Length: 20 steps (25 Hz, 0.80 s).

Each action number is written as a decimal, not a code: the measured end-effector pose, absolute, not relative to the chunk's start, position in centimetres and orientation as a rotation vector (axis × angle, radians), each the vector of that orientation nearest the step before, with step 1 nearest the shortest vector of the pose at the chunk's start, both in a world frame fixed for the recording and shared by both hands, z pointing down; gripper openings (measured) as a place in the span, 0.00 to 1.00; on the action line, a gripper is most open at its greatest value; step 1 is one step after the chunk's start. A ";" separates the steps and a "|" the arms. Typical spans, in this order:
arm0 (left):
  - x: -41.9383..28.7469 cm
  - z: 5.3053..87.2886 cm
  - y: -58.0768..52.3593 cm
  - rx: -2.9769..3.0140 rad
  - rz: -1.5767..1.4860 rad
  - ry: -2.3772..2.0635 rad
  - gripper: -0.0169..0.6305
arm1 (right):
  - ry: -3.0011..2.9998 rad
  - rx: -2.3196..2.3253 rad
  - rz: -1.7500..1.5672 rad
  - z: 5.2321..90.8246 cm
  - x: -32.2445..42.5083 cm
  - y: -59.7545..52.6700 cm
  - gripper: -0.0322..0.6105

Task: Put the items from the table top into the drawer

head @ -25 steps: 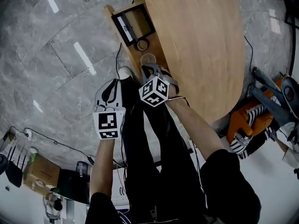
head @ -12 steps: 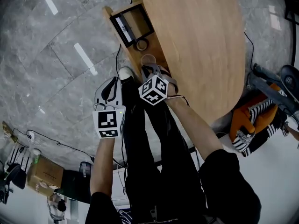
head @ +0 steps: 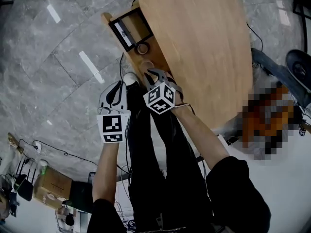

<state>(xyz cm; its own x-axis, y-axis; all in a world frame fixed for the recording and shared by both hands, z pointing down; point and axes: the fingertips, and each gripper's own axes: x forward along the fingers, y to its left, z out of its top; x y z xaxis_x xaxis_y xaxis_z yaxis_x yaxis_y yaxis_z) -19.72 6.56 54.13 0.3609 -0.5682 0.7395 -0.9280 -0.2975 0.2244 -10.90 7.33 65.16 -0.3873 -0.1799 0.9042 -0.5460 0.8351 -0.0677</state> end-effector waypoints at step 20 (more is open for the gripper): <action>-1.2 44.9 2.2 2.408 0.702 -0.973 0.07 | -2.028 1.518 0.685 46.7 6.8 3.3 0.06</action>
